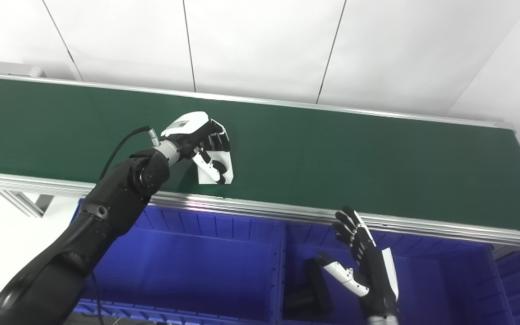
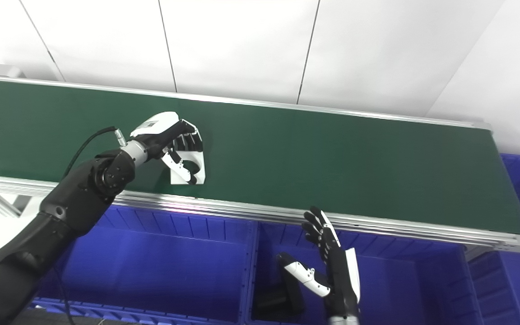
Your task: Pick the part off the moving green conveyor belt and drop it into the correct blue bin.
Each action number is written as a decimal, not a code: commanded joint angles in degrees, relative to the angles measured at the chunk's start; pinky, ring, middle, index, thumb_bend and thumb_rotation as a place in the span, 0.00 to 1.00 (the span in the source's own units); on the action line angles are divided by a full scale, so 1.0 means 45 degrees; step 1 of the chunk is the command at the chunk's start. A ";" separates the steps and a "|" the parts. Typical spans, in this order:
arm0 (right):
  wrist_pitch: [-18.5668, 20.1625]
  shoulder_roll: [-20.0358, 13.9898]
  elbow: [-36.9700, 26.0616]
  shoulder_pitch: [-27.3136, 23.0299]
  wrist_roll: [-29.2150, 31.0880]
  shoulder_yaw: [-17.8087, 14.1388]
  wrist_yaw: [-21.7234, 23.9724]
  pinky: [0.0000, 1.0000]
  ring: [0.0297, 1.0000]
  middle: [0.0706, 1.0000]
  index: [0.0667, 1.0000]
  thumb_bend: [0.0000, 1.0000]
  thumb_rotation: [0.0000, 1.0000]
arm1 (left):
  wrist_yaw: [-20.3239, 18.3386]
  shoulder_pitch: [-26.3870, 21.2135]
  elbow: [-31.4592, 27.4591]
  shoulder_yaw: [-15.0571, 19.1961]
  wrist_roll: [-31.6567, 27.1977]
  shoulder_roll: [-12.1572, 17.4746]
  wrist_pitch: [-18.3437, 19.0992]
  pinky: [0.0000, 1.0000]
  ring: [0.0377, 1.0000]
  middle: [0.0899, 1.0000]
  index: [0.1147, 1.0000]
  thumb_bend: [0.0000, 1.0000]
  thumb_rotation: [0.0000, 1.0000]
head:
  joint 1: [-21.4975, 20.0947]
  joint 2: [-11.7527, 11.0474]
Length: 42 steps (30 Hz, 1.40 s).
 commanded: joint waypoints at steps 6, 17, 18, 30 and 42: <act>-0.0653 0.0129 -0.0681 0.0135 0.0002 -0.0005 -0.0093 0.80 0.83 0.86 0.90 0.79 0.51 | 0.0196 0.0791 -0.3333 0.1852 -0.1966 -0.0083 0.0060 0.37 0.38 0.42 0.47 0.50 0.00 | -0.0312 0.0191; 0.0104 0.0224 -0.1526 0.0380 -0.0470 0.0082 -0.0050 0.82 0.83 0.85 0.94 0.79 0.56 | 0.0166 0.2908 -0.7340 0.2279 -0.2431 -0.0218 0.0042 0.32 0.35 0.40 0.47 0.49 0.00 | -0.0784 0.0968; 0.0163 0.0241 -0.1625 0.0410 -0.0519 0.0129 -0.0021 0.83 0.83 0.86 0.95 0.79 0.56 | 0.0192 0.3057 -0.7539 0.2276 -0.2397 -0.0212 -0.0087 0.30 0.34 0.39 0.47 0.49 0.00 | -0.1004 0.1081; 0.0783 0.0403 -0.2405 0.0656 -0.0951 0.0399 0.0018 0.84 0.83 0.85 0.96 0.85 0.59 | 0.0162 0.5696 -0.8959 0.2115 -0.3153 -0.0684 -0.1297 0.34 0.37 0.43 0.47 0.49 0.00 | -0.1295 0.1453; 0.0901 0.0363 -0.2685 0.0803 -0.0856 0.0355 0.0078 0.83 0.82 0.85 0.95 0.84 0.58 | -0.0171 0.7427 -0.8613 0.1459 -0.2655 -0.0744 -0.1363 0.34 0.36 0.41 0.49 0.49 0.00 | -0.1373 0.1440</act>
